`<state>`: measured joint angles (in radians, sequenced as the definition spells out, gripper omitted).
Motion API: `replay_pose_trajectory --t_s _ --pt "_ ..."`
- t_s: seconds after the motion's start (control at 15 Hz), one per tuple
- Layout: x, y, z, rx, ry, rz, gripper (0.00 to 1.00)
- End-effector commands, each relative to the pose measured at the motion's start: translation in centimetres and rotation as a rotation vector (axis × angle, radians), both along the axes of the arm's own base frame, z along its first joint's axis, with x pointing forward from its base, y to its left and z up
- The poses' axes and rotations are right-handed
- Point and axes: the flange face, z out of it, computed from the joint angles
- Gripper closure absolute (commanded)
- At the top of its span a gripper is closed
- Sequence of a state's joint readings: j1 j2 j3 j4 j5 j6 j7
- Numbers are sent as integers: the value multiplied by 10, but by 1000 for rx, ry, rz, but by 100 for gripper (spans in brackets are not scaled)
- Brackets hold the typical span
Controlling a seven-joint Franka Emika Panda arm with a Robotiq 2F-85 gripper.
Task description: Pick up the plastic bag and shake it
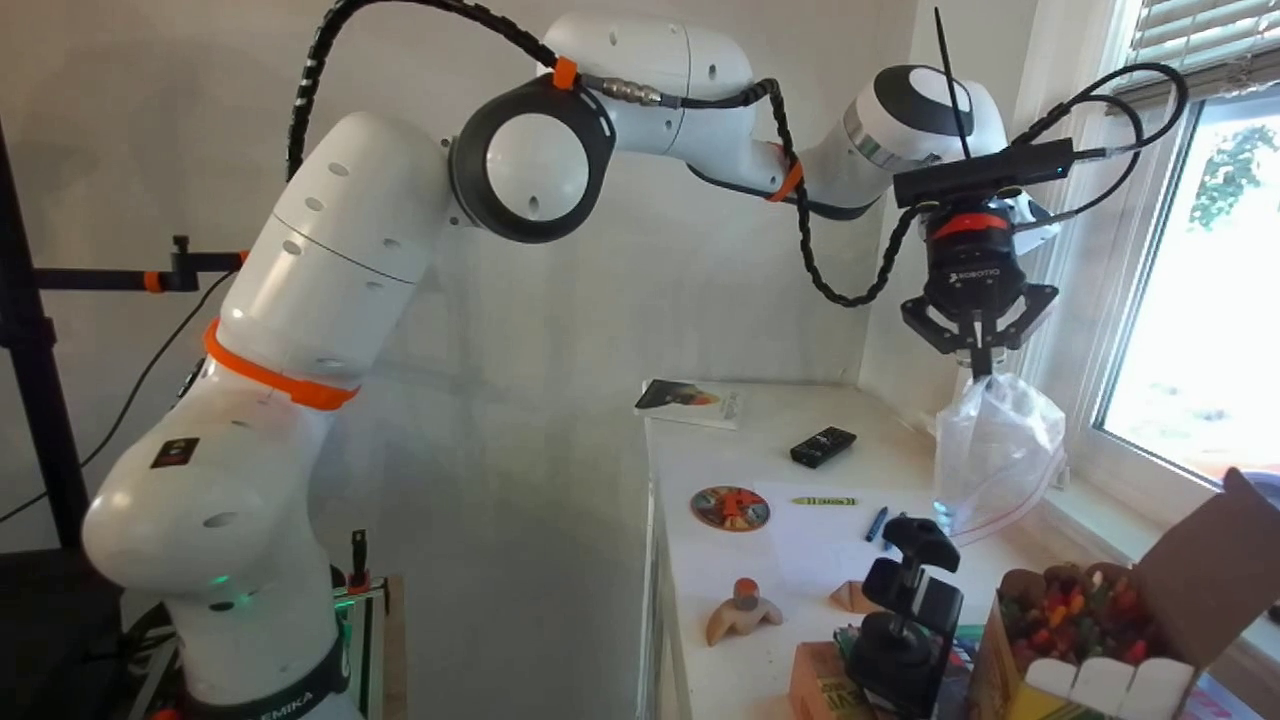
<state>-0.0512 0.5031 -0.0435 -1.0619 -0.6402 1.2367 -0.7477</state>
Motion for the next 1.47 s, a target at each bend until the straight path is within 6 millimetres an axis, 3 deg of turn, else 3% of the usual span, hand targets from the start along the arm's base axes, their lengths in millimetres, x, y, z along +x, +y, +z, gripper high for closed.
replay_pose_trajectory --t_s 0.0,0.53,0.67,0.73,1.07,1.4 --pt "-15 -3 6 174 59 -62 100" --pt "-57 -47 36 453 67 -341 100" --pt "-62 -53 35 527 67 -410 100" --pt "-64 -57 22 564 52 -452 100" --pt "-54 -65 16 699 -18 -674 100" --pt "-37 -75 29 805 -160 -876 100"
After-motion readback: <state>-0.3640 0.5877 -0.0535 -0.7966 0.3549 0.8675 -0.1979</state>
